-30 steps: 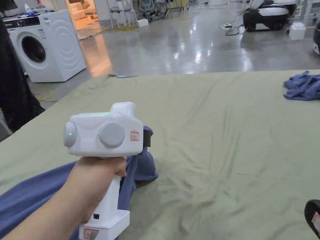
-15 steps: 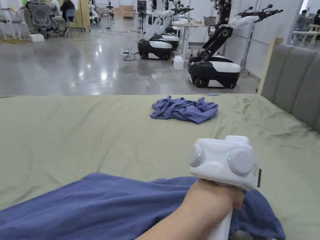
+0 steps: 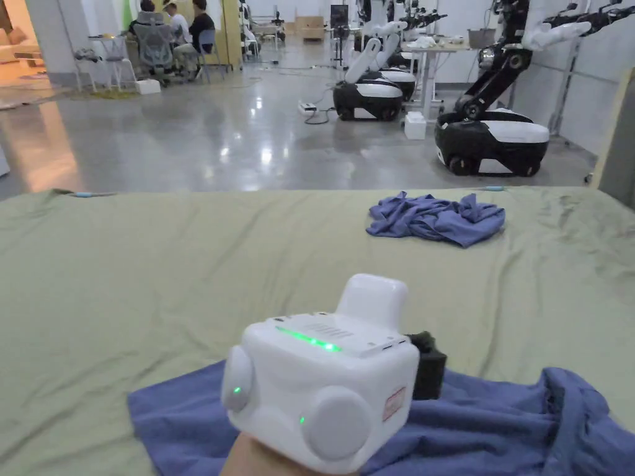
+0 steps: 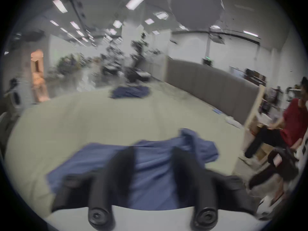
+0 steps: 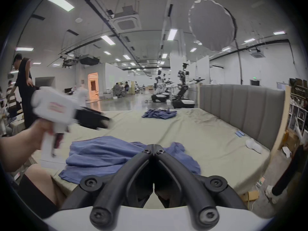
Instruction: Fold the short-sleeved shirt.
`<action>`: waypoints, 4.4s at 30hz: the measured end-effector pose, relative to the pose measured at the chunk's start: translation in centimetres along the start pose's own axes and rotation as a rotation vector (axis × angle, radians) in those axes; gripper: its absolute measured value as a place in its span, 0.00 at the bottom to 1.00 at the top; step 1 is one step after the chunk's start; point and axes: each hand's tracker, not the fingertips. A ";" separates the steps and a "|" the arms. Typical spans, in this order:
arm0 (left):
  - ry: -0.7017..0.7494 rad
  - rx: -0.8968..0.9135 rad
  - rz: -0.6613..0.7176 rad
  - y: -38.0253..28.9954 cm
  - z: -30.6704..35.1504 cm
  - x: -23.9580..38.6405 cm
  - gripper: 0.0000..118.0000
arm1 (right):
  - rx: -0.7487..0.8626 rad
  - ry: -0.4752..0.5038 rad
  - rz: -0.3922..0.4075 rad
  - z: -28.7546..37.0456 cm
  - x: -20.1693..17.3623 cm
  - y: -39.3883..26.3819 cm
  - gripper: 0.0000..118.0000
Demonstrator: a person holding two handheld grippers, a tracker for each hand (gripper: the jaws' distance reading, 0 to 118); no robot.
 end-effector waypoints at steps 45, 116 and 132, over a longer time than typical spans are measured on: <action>0.349 -0.136 0.313 -6.0 -0.7 -21.8 0.03 | -0.393 -0.185 0.017 -14.4 13.1 -9.3 1.00; 0.542 0.027 0.274 1.7 -1.9 -31.8 0.03 | -0.082 -0.168 0.048 -30.8 11.5 8.1 0.11; 0.487 -0.117 0.260 -14.5 14.3 -25.0 0.03 | -0.264 -0.100 0.044 -6.1 10.1 -4.7 0.11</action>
